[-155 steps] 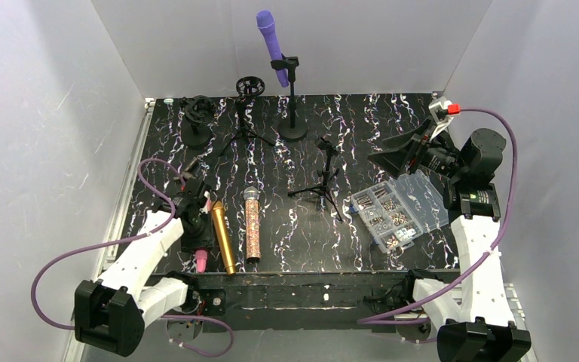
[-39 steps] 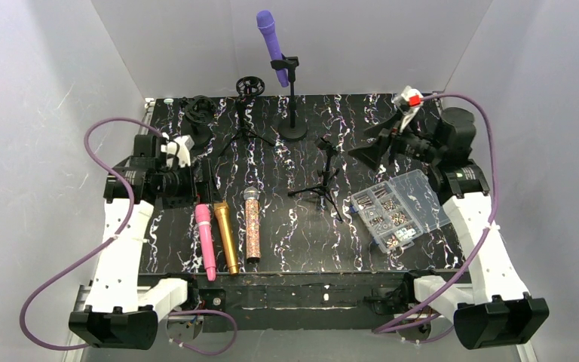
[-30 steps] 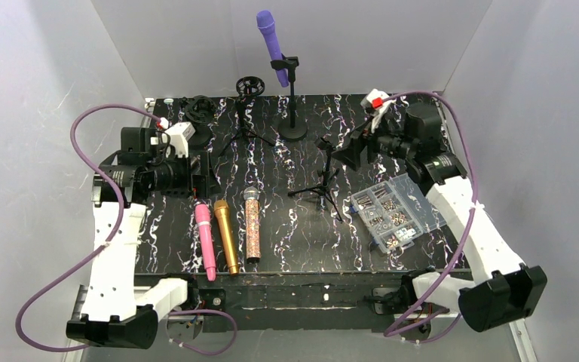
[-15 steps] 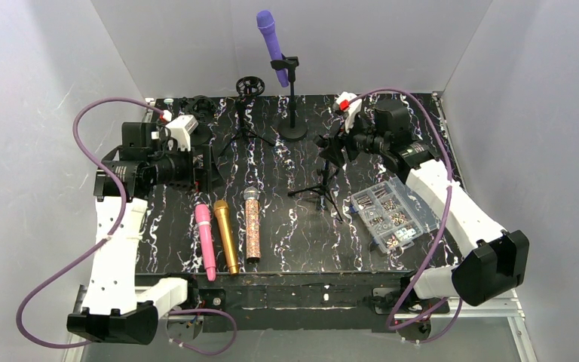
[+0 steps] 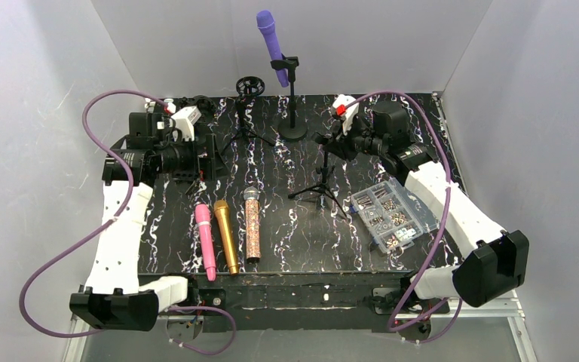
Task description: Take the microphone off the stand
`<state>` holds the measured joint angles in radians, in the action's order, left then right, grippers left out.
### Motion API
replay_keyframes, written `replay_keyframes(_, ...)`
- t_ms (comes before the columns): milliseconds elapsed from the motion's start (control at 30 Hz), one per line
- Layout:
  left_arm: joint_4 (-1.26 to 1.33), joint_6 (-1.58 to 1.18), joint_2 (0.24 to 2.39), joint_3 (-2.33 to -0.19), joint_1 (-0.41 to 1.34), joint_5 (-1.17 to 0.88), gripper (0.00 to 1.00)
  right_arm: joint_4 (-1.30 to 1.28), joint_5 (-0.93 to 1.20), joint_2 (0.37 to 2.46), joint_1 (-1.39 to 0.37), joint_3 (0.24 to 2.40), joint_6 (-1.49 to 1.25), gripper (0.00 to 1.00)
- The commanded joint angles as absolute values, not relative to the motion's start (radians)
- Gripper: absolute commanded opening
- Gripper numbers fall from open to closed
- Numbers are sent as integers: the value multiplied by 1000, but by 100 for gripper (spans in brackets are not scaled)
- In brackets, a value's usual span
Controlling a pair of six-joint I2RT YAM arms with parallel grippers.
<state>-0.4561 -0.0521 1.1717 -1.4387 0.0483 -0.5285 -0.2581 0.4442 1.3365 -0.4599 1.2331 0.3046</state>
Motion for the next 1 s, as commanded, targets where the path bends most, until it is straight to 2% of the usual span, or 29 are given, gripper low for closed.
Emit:
replay_keyframes(0,-470,-60,1182,-1431,43,-572,98,-217,441,1309,-467,1188,321,8)
replay_keyframes(33,-467,-64,1186,-1431,43,-579,98,-209,438,1304,-468,1177,322,2)
replay_keyframes(67,-466,-71,1190,-1432,44,-585,98,-201,435,1298,-469,1164,324,1)
replay_keyframes(567,-402,-152,1212,-1374,83,-637,98,-136,424,1261,-471,999,305,1)
replay_keyframes(967,-387,-103,1217,-1357,172,-591,98,-142,408,1319,-469,984,333,1)
